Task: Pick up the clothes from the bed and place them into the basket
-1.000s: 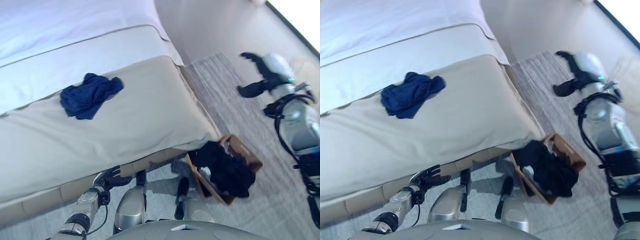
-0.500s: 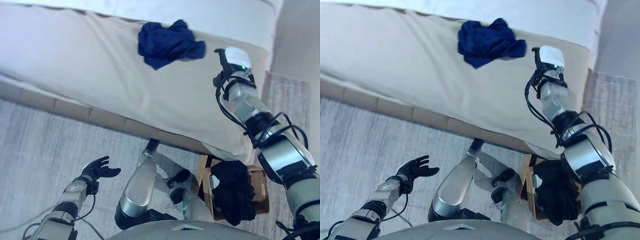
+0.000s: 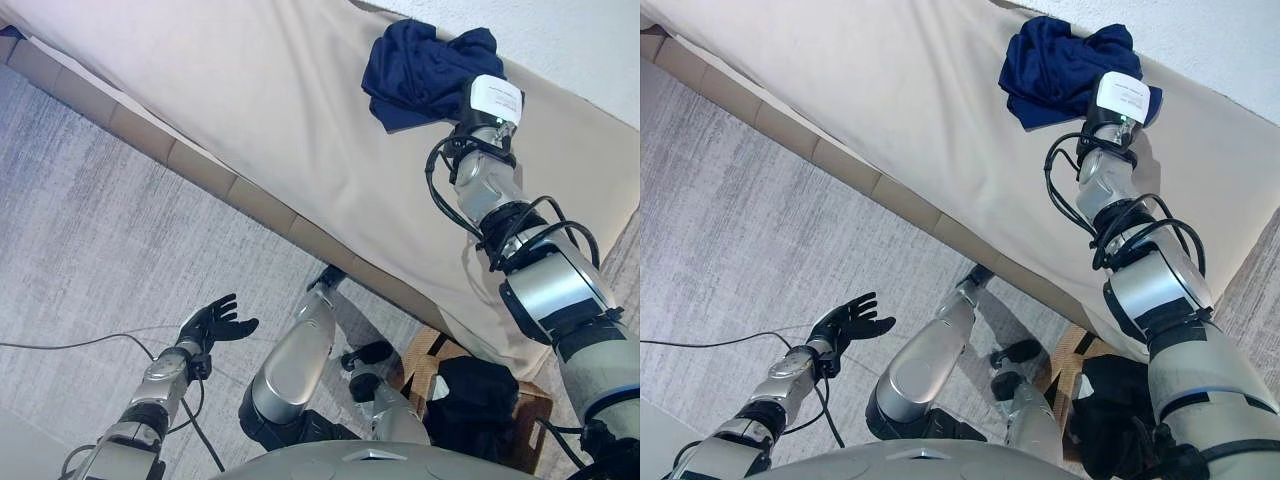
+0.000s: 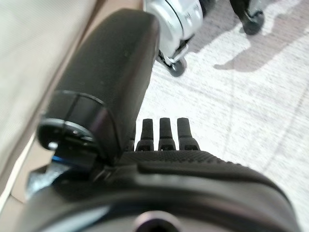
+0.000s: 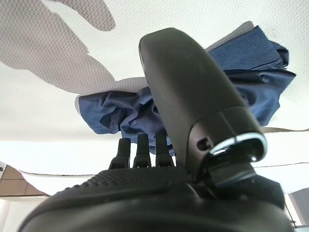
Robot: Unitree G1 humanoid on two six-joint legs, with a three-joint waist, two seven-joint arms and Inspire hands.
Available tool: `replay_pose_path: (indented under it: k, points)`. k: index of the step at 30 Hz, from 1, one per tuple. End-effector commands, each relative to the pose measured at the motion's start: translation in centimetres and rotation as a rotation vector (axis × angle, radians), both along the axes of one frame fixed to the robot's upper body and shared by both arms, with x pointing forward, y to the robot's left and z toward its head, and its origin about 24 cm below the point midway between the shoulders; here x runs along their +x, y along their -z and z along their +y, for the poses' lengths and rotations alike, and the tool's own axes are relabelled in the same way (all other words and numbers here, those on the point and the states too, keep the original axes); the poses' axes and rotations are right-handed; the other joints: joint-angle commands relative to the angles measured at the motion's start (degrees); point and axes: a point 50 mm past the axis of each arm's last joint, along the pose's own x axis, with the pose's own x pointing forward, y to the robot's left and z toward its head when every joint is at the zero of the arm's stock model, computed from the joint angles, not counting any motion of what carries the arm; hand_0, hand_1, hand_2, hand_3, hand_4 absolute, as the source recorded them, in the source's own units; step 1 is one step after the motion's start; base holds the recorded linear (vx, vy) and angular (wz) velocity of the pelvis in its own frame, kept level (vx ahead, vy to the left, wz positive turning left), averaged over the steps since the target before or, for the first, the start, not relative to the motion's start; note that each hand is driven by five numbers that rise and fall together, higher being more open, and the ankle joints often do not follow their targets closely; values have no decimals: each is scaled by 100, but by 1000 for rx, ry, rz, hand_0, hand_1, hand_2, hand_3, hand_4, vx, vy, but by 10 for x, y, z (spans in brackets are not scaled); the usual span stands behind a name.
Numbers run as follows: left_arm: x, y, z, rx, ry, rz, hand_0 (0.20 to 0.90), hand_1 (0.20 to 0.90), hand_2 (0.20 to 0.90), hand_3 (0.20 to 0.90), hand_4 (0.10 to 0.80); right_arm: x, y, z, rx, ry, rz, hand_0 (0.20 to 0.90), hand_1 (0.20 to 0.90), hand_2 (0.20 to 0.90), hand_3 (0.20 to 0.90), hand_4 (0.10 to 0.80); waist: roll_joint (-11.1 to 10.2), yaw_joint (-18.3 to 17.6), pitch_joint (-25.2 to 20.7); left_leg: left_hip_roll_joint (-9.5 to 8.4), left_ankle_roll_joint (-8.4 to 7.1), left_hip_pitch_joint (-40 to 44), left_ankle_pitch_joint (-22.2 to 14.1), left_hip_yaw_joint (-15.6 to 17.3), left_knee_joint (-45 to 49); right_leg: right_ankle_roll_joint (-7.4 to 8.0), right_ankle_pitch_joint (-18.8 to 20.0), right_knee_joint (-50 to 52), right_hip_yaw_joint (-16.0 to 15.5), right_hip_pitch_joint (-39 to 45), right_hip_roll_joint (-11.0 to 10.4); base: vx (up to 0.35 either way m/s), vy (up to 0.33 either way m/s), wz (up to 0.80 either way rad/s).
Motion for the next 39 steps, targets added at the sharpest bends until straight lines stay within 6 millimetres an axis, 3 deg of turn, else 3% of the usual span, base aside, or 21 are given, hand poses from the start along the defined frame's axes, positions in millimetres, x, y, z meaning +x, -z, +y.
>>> replay_pose_path:
  k: [1,5,13,22,23,24,29,32,36,39]
  points:
    - [-23,7,9,-1,-4,14,900,900,900,900,800,-2,-76,18,-216,-25,-306,900,900,900,900,800,239,110,38,99,504,2,-194,303,-287,-230,-313,1387,79,-146,-300,-28,68,5]
    - [-25,7,3,-37,4,-4,900,900,900,900,800,-6,-97,24,-251,-21,-437,900,900,900,900,800,305,164,38,72,518,-242,-168,249,-181,-179,-292,1693,65,-424,-393,-33,62,9]
    - [-31,7,10,-59,7,0,900,900,900,900,800,-2,-103,15,-240,82,-319,900,900,900,900,800,338,397,38,61,526,-618,-129,174,-55,-112,-279,1979,-173,-792,-504,-26,18,14]
    - [-38,4,19,-70,9,-11,900,900,900,900,800,0,-115,8,-156,139,-166,900,900,900,900,800,259,522,38,127,486,-958,-26,86,-54,-71,-297,2166,-334,-1076,-461,-1,-9,8]
    - [-38,3,20,-68,11,-13,900,900,900,900,800,0,-115,7,-120,138,-158,389,389,389,304,204,246,529,38,133,487,-982,-24,83,-57,-61,-285,2156,-360,-1089,-463,13,-21,4]
    - [-38,2,21,-68,10,-15,900,900,900,900,800,0,-115,6,-103,141,-157,300,300,300,200,100,232,536,38,149,481,-998,-25,78,-55,-54,-276,2147,-387,-1104,-463,11,-23,5]
    - [-42,1,28,-52,-1,-16,900,900,900,900,800,0,-122,9,-79,108,-208,300,300,300,200,100,139,548,38,185,477,-1020,-116,83,46,2,-119,2076,-439,-1113,-460,8,-19,0]
    - [-45,0,33,-31,-22,-23,900,900,900,900,800,-3,-133,18,-60,30,-355,300,300,300,200,100,25,459,38,239,477,-927,-207,123,63,36,6,1924,-369,-1060,-390,-7,-39,-12]
    - [-47,-1,41,15,-51,-10,900,900,900,900,800,-7,-142,28,-82,-68,-461,300,300,300,200,100,-163,280,38,259,513,-694,-399,235,130,84,196,1771,-166,-954,-321,-13,-58,-32]
    - [-50,0,50,72,-92,29,900,900,900,900,800,-15,-151,38,-118,-169,-540,300,300,300,200,100,-376,12,38,322,530,-314,-597,380,147,85,296,1522,203,-777,-215,-25,-61,-52]
